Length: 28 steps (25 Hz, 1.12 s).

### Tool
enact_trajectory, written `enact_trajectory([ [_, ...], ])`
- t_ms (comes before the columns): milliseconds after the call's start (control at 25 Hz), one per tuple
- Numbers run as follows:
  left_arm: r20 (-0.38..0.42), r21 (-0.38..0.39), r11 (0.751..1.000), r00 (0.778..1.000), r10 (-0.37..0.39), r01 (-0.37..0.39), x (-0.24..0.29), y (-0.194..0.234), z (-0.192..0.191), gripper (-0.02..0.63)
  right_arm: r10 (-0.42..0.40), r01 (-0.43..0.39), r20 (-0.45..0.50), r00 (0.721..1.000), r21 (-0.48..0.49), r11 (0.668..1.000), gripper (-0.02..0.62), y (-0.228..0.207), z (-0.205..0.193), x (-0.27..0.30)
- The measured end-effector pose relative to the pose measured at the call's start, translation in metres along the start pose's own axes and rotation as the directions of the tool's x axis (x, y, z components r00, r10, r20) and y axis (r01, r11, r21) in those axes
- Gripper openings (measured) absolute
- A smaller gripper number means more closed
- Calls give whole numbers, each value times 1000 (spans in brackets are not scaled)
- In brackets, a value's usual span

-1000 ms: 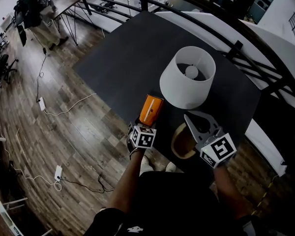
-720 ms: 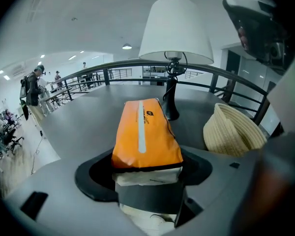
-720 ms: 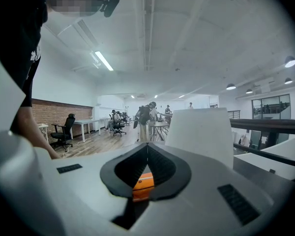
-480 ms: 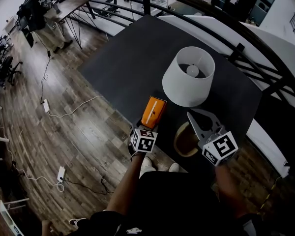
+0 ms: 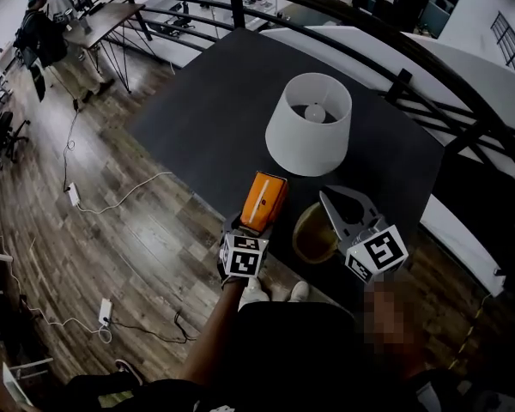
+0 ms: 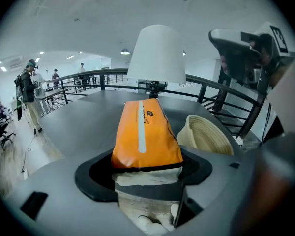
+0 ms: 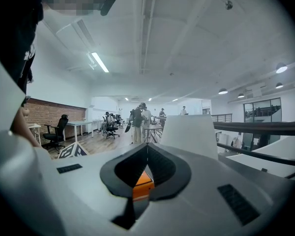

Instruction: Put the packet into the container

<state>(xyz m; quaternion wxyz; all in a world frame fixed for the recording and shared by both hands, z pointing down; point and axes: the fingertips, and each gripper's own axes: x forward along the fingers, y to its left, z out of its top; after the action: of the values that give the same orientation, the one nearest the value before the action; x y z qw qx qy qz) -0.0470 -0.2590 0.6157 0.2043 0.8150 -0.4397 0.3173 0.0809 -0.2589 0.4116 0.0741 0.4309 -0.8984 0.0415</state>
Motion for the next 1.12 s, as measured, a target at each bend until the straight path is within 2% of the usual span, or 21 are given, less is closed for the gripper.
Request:
enact_trajectory([
  [200, 1, 44, 998, 999, -38, 37, -14, -27, 11, 342, -48, 47, 16, 999, 16, 999, 5, -5, 2, -18],
  [440, 40, 54, 993, 994, -106, 104, -24, -62, 28, 342, -110, 109, 25, 994, 47, 993, 5, -12, -4, -39],
  [800, -19, 102, 975, 981, -195, 196, -18, -132, 25, 342, -174, 173, 18, 985, 50, 984, 5, -17, -9, -72],
  [920, -27, 128, 971, 979, -202, 204, -12, -147, 23, 342, -204, 203, 9, 979, 62, 977, 5, -22, -11, -85],
  [1120, -41, 129, 970, 979, -202, 206, -5, -159, 20, 342, -233, 233, -1, 972, 59, 971, 5, -29, -16, -102],
])
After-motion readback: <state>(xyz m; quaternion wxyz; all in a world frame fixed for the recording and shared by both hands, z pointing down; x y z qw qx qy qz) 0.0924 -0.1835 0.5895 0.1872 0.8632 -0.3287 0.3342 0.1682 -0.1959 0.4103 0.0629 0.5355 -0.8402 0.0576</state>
